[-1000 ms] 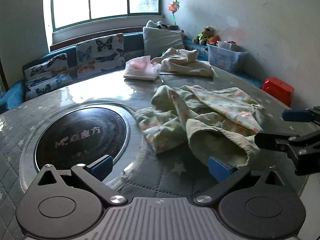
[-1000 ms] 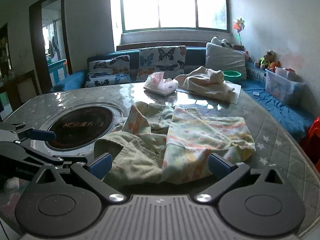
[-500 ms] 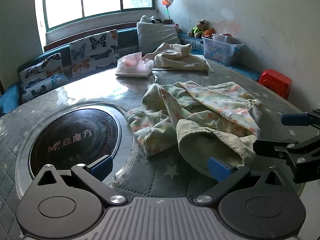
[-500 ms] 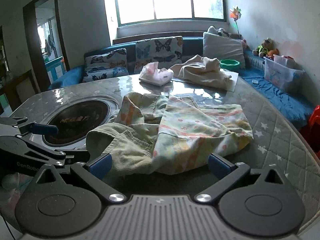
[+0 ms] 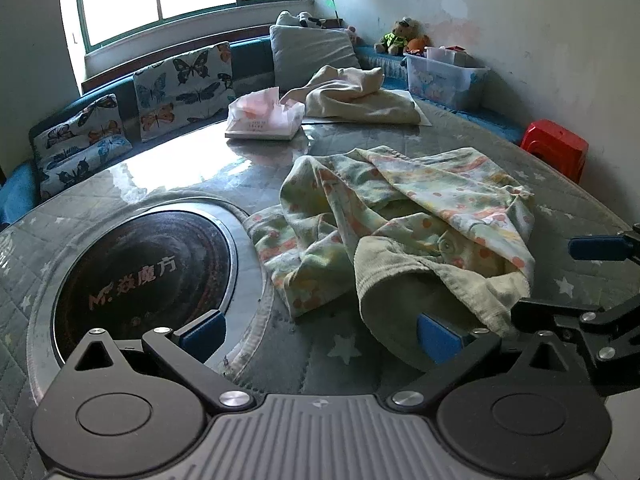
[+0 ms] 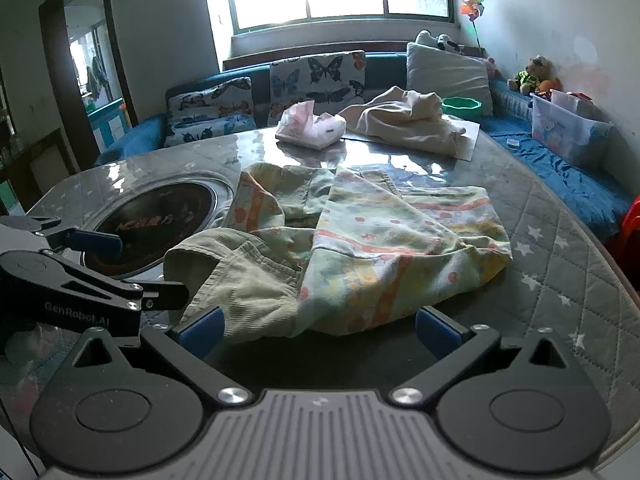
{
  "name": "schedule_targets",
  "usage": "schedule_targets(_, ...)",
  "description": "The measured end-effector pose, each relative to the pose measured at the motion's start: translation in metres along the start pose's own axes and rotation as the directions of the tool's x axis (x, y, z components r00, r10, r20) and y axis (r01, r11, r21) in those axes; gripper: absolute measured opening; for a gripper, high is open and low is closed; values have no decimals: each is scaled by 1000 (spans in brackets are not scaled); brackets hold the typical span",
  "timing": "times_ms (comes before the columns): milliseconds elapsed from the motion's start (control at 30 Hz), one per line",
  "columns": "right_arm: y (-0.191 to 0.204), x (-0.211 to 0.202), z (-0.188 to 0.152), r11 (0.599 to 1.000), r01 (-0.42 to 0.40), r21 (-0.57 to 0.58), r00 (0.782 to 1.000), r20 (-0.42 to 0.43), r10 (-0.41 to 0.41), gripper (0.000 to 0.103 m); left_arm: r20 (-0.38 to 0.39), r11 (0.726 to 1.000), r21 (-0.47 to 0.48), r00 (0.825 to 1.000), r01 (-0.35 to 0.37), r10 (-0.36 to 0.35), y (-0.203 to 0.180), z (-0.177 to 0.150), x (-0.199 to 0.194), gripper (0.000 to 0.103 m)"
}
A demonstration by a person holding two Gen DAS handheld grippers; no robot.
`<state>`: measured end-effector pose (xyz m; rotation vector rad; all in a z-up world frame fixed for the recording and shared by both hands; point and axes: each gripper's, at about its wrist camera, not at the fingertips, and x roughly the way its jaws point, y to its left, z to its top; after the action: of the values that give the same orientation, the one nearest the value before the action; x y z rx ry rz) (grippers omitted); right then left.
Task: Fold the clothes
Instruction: 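Move both grippers toward the crumpled green striped shirt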
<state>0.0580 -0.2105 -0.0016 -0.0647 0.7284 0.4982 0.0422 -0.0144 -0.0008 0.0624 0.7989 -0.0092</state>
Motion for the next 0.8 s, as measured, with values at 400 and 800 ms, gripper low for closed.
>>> schedule_targets(400,-5,6,12,999,28,-17,999,-18,-29,103,-1,1000,0,1000,-9,9,4,15,7,103)
schedule_targets(800,-1,22,30,997,38,-74,999,-25,-39,103,-9,1000,-11,1000,-1,1,12,25,11,103)
